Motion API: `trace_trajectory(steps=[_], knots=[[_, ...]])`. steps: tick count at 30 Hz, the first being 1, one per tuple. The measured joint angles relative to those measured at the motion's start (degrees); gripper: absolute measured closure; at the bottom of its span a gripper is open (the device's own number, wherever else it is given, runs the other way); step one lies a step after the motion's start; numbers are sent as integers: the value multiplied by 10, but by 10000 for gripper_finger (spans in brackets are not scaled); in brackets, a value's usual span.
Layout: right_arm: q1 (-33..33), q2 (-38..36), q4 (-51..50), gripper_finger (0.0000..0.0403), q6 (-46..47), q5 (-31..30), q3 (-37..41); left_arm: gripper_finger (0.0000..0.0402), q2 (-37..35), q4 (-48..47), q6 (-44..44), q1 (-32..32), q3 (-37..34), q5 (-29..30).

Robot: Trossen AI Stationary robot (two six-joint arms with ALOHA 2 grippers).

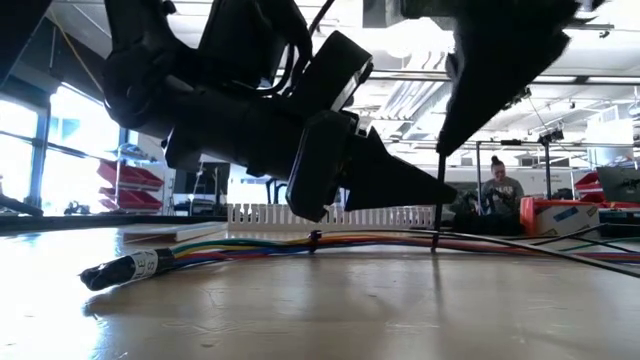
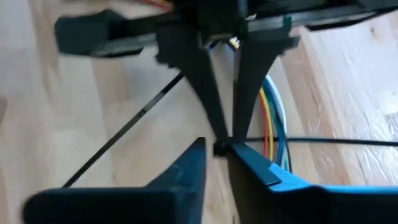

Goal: Ziptie cables
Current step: Wrap the cable wires with the black zip tie

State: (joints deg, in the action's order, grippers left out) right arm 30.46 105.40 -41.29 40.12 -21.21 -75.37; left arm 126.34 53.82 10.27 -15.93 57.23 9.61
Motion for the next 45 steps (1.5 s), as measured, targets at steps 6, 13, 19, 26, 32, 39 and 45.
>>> trace_trajectory(steps=[6,13,19,26,32,39,45], knots=[[36,-32,-65,266,21,-60,0,401,0,-2,-21,-7,0,15],[58,-46,39,334,-3,-127,48,401,0,-8,-26,-8,9,16],[55,-46,84,392,-9,-176,73,402,0,-20,-26,-7,15,15],[50,-43,99,402,-1,-129,75,402,0,-20,-27,-7,15,15],[52,-47,106,403,-1,-169,93,401,0,-17,-32,-8,15,15],[83,-90,89,402,-10,-260,101,401,0,-22,-36,-10,15,15],[40,-113,98,374,106,-274,236,401,0,-32,-41,-12,15,15]])
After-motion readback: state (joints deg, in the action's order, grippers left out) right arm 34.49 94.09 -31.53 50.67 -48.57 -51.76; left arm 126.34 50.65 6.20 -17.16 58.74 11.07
